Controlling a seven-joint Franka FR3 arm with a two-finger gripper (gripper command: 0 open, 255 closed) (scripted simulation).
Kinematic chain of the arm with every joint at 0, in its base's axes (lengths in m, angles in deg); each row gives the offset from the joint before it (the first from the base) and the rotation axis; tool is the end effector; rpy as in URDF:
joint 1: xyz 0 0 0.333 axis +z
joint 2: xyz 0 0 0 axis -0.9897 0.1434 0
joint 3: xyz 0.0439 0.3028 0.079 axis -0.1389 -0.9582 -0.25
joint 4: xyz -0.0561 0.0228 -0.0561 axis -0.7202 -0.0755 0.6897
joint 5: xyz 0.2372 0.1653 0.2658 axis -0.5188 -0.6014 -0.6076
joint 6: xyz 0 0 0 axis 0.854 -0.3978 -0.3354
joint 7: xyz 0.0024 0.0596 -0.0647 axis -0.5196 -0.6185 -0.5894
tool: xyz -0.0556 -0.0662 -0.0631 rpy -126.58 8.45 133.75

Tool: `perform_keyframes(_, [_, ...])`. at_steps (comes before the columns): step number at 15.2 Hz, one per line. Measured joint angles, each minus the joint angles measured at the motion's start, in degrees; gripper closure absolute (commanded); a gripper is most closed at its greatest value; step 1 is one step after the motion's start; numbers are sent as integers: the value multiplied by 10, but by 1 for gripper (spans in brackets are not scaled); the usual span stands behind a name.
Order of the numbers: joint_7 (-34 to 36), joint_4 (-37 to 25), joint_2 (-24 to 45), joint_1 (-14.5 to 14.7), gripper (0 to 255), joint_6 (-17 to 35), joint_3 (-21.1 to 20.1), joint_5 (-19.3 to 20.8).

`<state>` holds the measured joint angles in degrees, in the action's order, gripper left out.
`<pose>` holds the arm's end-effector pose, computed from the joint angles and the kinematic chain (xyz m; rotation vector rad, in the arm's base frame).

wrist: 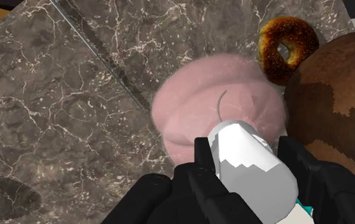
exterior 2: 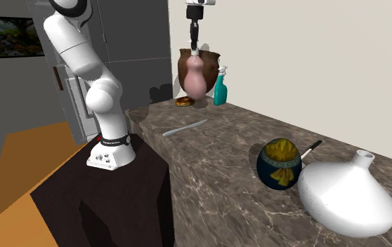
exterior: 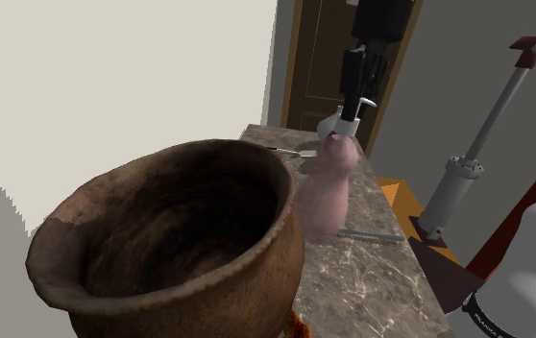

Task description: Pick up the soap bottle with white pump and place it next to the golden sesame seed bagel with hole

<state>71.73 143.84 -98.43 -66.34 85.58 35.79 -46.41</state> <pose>0.3610 0.2115 0.6688 -3.0137 -0.2285 0.0746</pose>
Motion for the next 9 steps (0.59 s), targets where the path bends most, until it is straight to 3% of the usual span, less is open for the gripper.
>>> perform_keyframes(9, [-3,86,-22,4,255,64,-8,-6])
